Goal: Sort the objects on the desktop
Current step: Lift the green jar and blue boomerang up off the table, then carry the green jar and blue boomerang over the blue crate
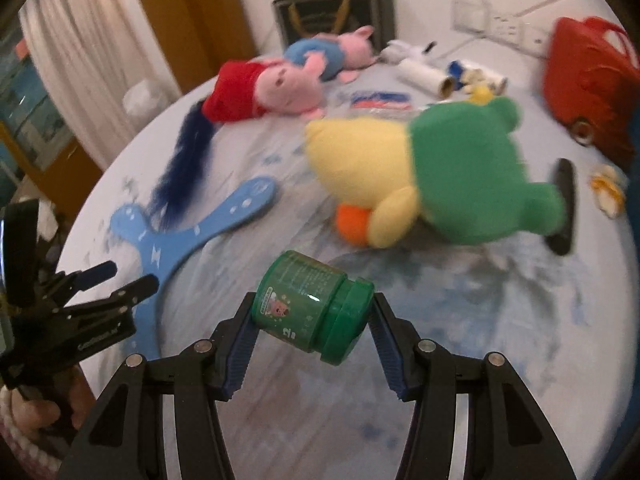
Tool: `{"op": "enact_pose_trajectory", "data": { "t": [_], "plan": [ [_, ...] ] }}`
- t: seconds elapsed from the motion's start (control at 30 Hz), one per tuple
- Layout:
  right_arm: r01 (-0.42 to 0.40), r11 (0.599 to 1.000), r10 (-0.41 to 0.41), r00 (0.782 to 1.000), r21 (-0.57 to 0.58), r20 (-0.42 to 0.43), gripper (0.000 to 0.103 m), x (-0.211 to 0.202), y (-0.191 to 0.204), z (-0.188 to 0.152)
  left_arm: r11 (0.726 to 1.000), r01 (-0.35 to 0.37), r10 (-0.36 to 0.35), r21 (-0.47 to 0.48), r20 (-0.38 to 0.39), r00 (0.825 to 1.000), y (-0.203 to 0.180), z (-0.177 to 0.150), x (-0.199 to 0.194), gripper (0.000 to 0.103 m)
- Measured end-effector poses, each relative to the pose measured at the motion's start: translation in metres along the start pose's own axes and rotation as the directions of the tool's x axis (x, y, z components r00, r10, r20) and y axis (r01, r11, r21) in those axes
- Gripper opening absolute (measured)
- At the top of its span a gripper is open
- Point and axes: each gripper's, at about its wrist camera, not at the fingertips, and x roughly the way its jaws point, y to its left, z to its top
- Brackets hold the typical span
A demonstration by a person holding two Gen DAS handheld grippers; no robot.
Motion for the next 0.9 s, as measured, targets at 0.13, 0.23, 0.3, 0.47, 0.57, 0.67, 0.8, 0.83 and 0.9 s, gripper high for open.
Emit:
{"op": "enact_pose_trajectory", "data": {
  "t": [0.13,0.23,0.3,0.47,0.57,0.67,0.8,0.83,0.9],
  "plan": [
    [-0.018,0.998,0.017,0.999,-0.053,-0.028,0.054,0.031,0.017,0.002,0.999,-0.005,0.006,-0.035,0.023,1.0,-0.005,-0.002,0.017,0.076],
    [-0.013,0.995,0.009,0.999,-0.097,-0.033,0.054,0.046,0.032,0.004,0.999,0.01,-0.007,-0.042,0.05,0.999,-0.011,-0.002,0.019,0.078],
    [-0.016,0.992,0.012,0.999,-0.121,-0.039,0.054,0.055,0.04,0.006,1.0,0.01,-0.008,-0.025,0.074,0.997,-0.016,-0.002,0.019,0.08],
    [-0.026,0.987,0.019,0.999,-0.156,-0.046,0.054,0.064,0.052,0.009,0.997,0.028,-0.023,-0.069,0.08,0.997,-0.006,0.0,0.016,0.06],
    [-0.029,0.984,0.023,0.999,-0.174,-0.032,0.054,0.059,0.058,0.011,0.994,0.052,-0.044,-0.097,0.086,0.995,0.002,0.001,0.01,0.055],
    [-0.028,0.983,0.026,1.0,-0.181,-0.014,0.054,0.05,0.061,0.016,0.993,0.068,-0.055,-0.099,0.123,0.991,0.008,0.004,-0.007,0.052],
    [-0.021,0.983,0.025,1.0,-0.183,0.019,0.054,0.034,0.062,0.024,0.992,0.089,-0.07,-0.093,0.183,0.981,0.008,0.008,-0.033,0.052],
    [-0.02,0.983,0.026,0.999,-0.182,0.029,0.054,0.029,0.063,0.025,0.991,0.095,-0.075,-0.09,0.204,0.976,0.008,0.009,-0.043,0.052],
    [-0.017,0.983,0.027,0.998,-0.182,0.051,0.054,0.018,0.065,0.028,0.992,0.102,-0.082,-0.07,0.242,0.967,0.005,0.013,-0.061,0.052]
  ]
}}
